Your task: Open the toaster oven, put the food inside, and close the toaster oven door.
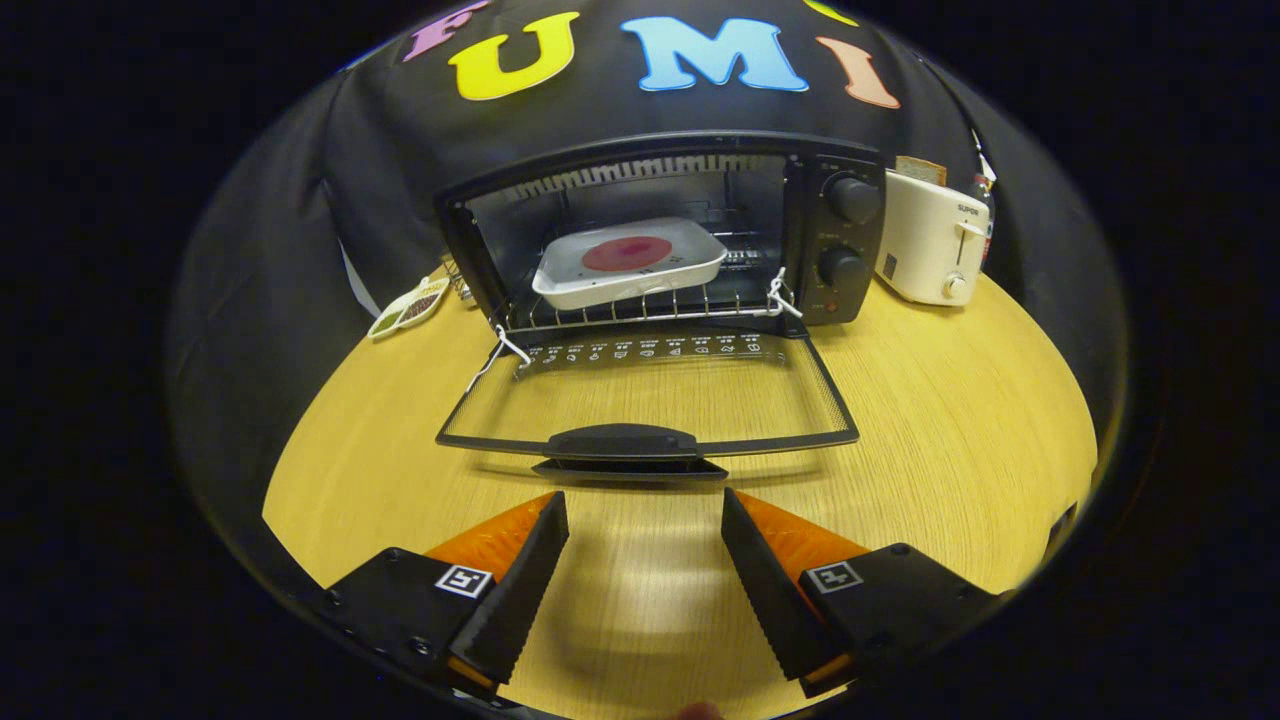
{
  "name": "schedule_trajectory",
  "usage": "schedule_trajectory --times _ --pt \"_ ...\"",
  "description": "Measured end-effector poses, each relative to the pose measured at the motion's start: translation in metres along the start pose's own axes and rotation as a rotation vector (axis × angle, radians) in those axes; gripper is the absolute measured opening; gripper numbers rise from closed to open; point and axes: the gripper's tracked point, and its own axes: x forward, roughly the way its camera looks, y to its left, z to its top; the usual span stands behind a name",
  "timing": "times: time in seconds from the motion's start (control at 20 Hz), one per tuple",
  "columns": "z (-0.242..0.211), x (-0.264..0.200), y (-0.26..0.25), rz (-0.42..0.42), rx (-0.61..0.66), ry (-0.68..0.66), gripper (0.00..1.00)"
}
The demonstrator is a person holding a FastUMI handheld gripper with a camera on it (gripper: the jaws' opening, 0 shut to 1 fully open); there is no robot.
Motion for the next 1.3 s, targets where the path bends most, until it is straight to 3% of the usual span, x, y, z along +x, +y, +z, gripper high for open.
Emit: schedule_trajectory --times 0.2,0.6,1.3 --pt "-0.006 0.016 0.004 -0.010 -0.017 0.048 0.98" --pt "0.002 0.021 0.002 -0.102 -0.002 0.021 0.95" --pt "0.035 -0.017 0.006 -0.146 -0.013 -0.140 0.95"
